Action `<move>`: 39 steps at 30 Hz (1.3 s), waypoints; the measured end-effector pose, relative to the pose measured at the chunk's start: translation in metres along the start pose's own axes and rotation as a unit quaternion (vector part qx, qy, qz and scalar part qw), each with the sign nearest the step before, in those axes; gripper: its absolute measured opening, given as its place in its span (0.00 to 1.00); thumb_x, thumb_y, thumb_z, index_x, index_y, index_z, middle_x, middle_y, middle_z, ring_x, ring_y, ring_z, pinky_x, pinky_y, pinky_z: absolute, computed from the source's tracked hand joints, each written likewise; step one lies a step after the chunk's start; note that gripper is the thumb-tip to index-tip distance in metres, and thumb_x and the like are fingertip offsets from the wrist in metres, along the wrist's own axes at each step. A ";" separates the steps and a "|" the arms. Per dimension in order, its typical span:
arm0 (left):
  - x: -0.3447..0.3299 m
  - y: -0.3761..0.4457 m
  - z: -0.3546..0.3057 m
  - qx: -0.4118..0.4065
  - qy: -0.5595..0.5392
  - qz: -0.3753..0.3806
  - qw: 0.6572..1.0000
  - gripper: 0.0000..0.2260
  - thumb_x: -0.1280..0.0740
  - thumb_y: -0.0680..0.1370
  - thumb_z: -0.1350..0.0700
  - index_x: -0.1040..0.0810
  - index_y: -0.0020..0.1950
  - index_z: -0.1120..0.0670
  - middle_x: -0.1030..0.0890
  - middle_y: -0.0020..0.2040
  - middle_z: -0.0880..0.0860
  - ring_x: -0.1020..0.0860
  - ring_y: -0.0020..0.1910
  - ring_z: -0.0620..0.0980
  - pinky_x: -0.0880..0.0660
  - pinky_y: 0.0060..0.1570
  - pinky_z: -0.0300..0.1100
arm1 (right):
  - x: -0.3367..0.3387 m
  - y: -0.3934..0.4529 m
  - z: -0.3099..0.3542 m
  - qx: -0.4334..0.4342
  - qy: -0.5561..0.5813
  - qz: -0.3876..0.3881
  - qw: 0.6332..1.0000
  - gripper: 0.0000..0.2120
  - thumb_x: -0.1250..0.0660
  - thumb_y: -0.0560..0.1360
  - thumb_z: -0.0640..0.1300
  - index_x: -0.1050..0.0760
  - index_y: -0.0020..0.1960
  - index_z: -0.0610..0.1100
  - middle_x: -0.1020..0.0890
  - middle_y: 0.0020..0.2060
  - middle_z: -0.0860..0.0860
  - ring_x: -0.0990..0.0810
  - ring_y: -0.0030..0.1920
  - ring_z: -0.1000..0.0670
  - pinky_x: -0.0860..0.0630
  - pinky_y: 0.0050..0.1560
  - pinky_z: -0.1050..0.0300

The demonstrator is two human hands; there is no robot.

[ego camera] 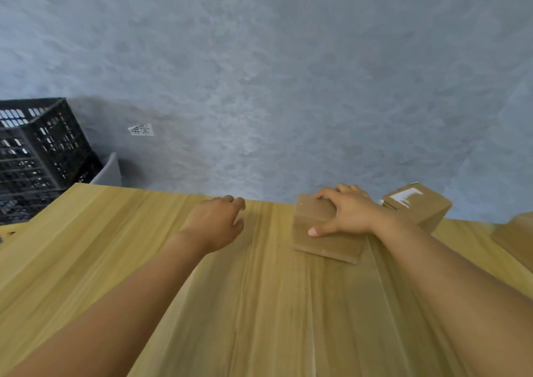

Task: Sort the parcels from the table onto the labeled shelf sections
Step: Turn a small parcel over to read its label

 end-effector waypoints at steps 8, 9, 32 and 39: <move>0.004 0.002 0.003 0.013 0.001 0.003 1.000 0.15 0.42 0.81 0.46 0.28 0.66 0.48 0.21 0.58 0.47 0.22 0.55 0.50 0.28 0.48 0.44 | 0.007 -0.017 0.007 -0.055 0.374 0.041 0.925 0.41 0.32 0.56 0.79 0.27 0.62 0.59 0.20 0.57 0.56 0.18 0.55 0.53 0.22 0.57 0.51; 0.005 0.003 0.002 0.015 0.001 0.006 1.000 0.16 0.42 0.81 0.46 0.28 0.66 0.48 0.22 0.58 0.47 0.22 0.55 0.50 0.29 0.47 0.43 | 0.008 -0.018 0.008 -0.053 0.422 0.043 0.904 0.42 0.32 0.56 0.79 0.26 0.63 0.57 0.18 0.57 0.55 0.17 0.56 0.52 0.22 0.61 0.48; 0.040 0.032 -0.095 0.132 -0.759 0.089 0.631 0.18 0.36 0.79 0.40 0.28 0.68 0.43 0.17 0.60 0.51 0.18 0.58 0.54 0.23 0.58 0.63 | 0.038 -0.038 0.041 -0.071 0.530 -0.141 0.833 0.29 0.40 0.72 0.73 0.33 0.64 0.54 0.20 0.55 0.54 0.20 0.52 0.56 0.25 0.45 0.58; 0.025 0.025 -0.095 0.196 -0.765 0.050 0.612 0.22 0.37 0.80 0.42 0.38 0.72 0.42 0.14 0.46 0.49 0.15 0.44 0.52 0.17 0.42 0.52 | 0.041 -0.043 0.031 -0.032 0.512 -0.039 0.857 0.24 0.26 0.70 0.56 0.25 0.64 0.56 0.15 0.53 0.56 0.16 0.53 0.51 0.20 0.56 0.50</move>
Point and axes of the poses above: each hand's wrist, its own y-axis towards the middle knuckle, its own x-axis out of the back of the hand, z = x × y, the point moved 2 cm from there along y, towards the middle knuckle
